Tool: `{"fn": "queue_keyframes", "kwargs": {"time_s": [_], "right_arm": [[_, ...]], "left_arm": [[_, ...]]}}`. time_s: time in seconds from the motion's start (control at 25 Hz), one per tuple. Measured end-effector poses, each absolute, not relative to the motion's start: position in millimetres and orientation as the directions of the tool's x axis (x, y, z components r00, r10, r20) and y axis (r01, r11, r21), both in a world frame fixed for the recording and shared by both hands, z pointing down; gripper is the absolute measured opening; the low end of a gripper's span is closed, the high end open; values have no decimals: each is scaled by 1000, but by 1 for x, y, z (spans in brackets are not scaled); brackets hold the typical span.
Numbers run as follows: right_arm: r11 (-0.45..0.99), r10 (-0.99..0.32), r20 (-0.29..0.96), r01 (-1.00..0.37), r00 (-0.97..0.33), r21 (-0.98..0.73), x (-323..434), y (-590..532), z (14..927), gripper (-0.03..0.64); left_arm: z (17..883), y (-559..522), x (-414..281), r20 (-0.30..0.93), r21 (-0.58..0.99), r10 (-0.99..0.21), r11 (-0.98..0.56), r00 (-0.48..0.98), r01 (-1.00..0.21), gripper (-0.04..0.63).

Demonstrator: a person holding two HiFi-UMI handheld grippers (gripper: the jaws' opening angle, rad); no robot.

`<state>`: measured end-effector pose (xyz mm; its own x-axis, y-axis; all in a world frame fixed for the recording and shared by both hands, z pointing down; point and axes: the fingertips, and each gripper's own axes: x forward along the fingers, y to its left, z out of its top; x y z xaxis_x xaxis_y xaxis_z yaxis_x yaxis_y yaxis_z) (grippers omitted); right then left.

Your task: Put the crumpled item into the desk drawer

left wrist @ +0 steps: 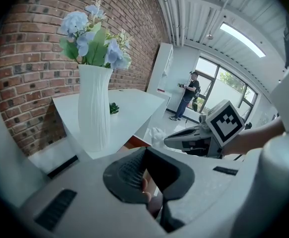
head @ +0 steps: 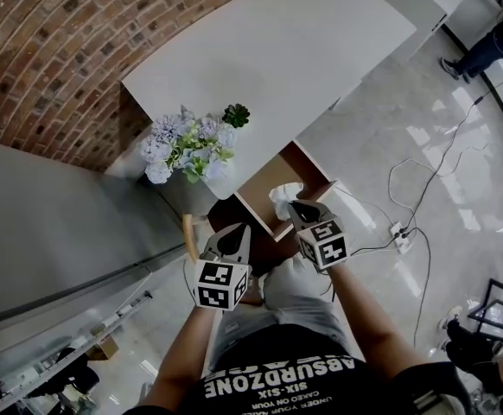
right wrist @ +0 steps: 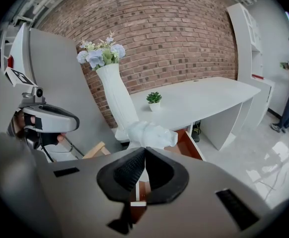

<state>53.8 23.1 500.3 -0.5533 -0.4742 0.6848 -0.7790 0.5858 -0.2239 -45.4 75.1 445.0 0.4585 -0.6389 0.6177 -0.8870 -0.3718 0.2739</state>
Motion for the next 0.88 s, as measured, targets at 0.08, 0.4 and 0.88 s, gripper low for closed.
{"fn": "queue_keyframes", "kwargs": {"time_s": [0.08,0.4,0.88], "right_arm": [[588,-466,691,-777,-552,-224,52,23,504,0],[603,-433,713,-765,-551,-226,48,21,519,0],[627,-383,746,-746,-545,-223,44,13,543,0]], "left_arm": [[447,75,-47,620,274,-638,-369,456,-888,-3],[450,71,-48,624,278,-638,-357,451,-892,-3],[461,63,-50,633,294,-638,-326,438,-899,-3]]}}
